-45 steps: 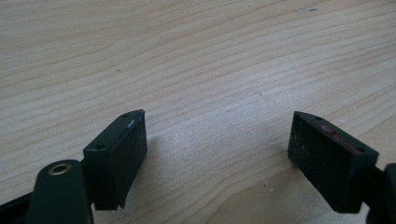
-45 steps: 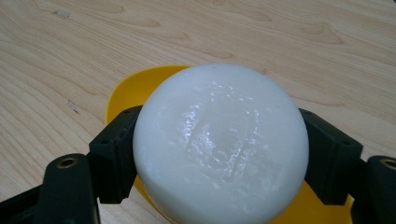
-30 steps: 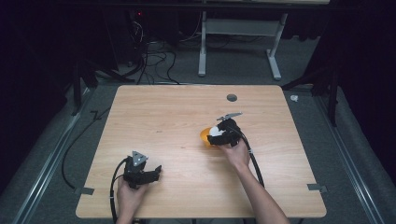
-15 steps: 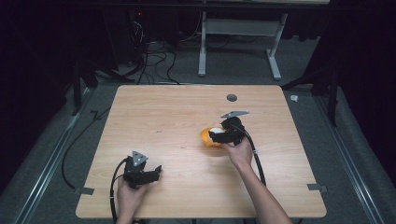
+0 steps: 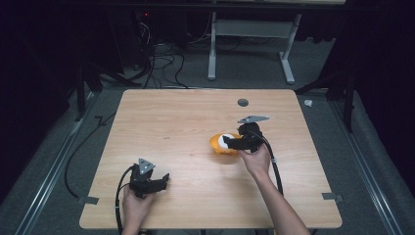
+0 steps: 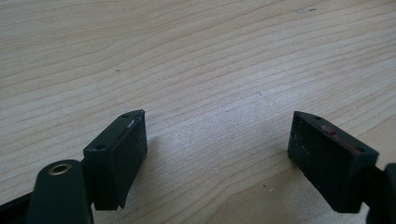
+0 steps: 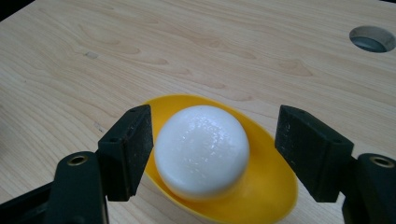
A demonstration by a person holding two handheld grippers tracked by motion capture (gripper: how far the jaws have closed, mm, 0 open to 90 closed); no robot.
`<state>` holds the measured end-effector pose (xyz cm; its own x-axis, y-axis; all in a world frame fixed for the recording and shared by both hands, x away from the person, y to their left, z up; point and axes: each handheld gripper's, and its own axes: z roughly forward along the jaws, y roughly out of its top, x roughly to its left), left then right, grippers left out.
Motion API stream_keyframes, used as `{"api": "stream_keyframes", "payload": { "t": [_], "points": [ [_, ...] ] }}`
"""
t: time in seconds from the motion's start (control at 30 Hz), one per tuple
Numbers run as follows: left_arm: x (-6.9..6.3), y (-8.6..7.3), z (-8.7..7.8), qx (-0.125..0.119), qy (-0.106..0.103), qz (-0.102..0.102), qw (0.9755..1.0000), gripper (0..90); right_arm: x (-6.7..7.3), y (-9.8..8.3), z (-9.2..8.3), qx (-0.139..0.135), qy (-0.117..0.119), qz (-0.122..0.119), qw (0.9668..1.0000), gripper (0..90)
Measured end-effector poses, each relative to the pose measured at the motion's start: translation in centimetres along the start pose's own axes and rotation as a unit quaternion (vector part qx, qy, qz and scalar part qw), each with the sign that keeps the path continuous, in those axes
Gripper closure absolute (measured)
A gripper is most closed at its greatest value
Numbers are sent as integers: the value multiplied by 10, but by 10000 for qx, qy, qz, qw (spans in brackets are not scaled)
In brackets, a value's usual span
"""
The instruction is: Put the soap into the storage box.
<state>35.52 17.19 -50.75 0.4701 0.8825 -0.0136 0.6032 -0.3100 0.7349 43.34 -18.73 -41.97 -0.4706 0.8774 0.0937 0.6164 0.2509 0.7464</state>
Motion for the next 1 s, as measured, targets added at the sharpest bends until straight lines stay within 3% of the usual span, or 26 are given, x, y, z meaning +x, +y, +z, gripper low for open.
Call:
{"api": "stream_keyframes", "payload": {
  "t": [1.0],
  "points": [
    [0,0,0,-1,2,-5,10000,202,-23,-15,-33,-346,-137,194,9991,298]
  ]
}}
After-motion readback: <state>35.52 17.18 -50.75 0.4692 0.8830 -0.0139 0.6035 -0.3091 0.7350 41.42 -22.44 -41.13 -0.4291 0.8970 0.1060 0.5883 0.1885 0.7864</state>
